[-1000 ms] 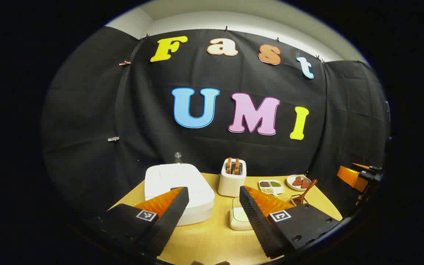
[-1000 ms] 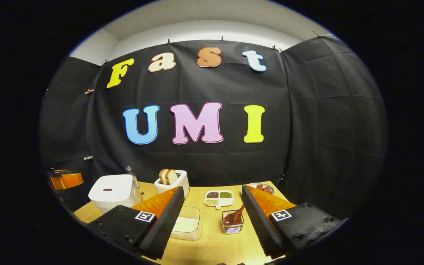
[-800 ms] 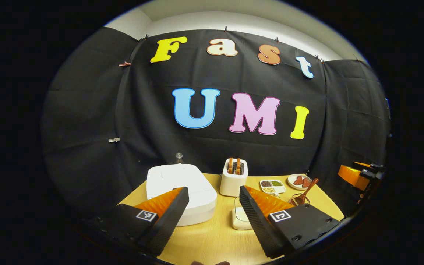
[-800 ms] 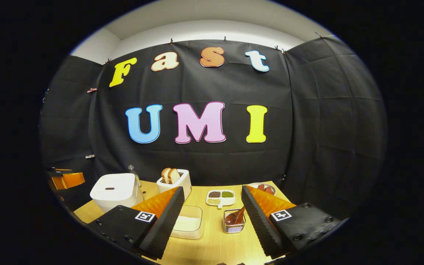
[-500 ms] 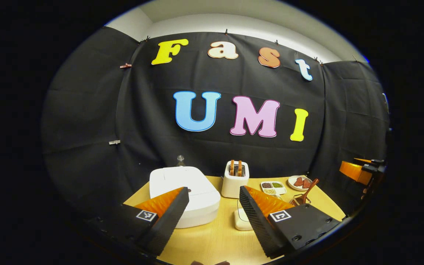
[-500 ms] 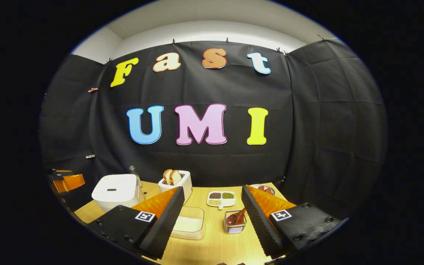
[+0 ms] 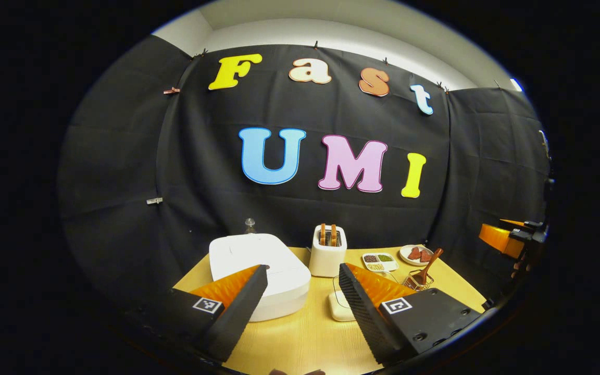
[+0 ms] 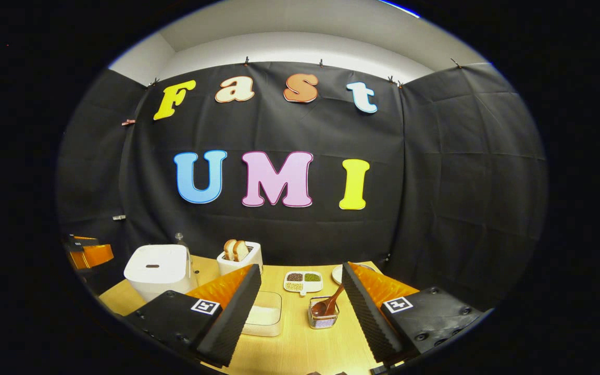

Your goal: Close the left gripper, press the button to open the rice cooker; take a wooden spoon from the chopstick holder with the right hand, scoop a spoonful of rice and pour it into the rice cooker, then put the wooden spoon back into the chopstick holder.

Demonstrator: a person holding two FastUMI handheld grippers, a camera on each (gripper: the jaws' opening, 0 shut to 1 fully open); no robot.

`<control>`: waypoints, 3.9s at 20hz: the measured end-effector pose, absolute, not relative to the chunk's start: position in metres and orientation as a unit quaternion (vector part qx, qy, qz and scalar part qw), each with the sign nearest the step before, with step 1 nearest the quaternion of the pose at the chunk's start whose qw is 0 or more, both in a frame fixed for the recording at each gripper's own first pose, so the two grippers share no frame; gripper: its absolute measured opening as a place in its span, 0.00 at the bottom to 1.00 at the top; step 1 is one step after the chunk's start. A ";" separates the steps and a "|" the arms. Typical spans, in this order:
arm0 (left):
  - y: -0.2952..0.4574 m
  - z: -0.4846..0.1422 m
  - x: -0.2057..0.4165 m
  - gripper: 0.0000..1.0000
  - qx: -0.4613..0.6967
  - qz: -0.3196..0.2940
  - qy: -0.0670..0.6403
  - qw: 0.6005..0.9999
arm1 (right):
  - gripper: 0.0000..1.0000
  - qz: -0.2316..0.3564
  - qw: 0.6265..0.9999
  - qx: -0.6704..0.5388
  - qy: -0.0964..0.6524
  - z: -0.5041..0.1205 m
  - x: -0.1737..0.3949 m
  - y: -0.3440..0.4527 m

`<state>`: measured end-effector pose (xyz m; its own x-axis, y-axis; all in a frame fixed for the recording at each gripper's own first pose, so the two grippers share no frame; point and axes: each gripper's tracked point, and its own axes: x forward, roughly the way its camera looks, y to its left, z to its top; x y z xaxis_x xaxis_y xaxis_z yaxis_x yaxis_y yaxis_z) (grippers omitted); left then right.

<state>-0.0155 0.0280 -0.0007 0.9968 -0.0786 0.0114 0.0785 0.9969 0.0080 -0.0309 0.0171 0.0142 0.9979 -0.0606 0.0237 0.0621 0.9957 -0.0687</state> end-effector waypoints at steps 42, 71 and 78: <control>0.121 -0.099 0.210 0.06 -0.077 0.042 0.183 0.979 | 0.98 -0.080 0.994 -0.012 0.073 -0.049 0.023 -0.076; 0.072 0.005 0.075 0.08 -0.036 0.134 0.035 0.990 | 0.98 -0.025 0.993 0.021 0.112 -0.087 0.079 -0.084; 0.061 -0.024 0.036 0.34 -0.034 0.162 0.056 0.984 | 0.97 -0.015 0.986 0.050 0.159 -0.123 0.120 -0.098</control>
